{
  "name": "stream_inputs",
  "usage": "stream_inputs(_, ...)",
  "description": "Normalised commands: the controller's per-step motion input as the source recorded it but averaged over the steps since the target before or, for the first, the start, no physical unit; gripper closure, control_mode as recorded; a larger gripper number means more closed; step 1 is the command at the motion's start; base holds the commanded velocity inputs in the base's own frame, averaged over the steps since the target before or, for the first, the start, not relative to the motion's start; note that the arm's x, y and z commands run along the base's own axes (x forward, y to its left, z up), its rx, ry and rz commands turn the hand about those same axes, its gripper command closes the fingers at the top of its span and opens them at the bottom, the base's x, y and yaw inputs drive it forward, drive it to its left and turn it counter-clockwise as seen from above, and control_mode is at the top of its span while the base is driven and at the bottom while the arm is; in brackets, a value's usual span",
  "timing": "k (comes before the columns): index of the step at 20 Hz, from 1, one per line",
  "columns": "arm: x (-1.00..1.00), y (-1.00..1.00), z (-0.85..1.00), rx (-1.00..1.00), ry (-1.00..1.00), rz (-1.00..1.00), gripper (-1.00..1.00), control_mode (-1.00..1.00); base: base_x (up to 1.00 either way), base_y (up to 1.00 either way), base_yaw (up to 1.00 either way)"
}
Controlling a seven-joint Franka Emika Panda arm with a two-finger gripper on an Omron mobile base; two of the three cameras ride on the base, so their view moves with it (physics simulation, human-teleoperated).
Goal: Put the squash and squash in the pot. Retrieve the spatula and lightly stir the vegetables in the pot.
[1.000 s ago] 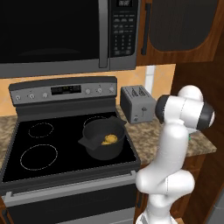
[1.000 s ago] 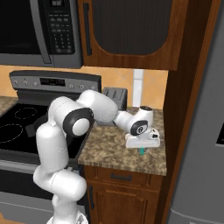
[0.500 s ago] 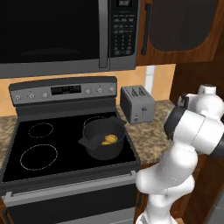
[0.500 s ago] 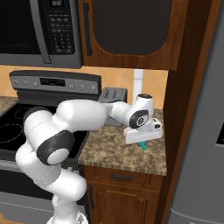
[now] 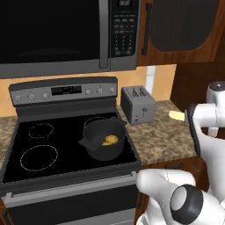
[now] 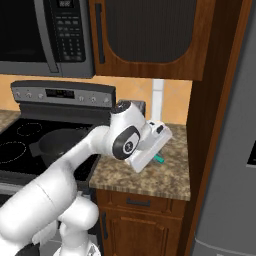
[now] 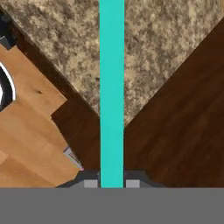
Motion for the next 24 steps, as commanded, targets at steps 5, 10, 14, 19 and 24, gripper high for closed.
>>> stream_inputs(5,-0.42,0.72,0.99,-0.51,-0.23,0.28,1.0,-1.0,0.0,0.0,0.0)
stream_inputs(10,-0.1,1.0,0.98,-0.53,-0.01,0.11,1.0,-1.0,0.0,0.0,0.0)
stream_inputs(14,0.0,0.99,0.99,-0.53,0.0,0.03,1.0,-1.0,0.0,0.0,0.0)
stream_inputs(19,0.0,1.0,0.99,-0.5,0.03,0.01,1.0,-1.0,0.0,0.0,0.0)
stream_inputs(24,0.0,1.0,0.43,-0.44,0.2,0.0,1.0,-1.0,0.0,0.0,0.0)
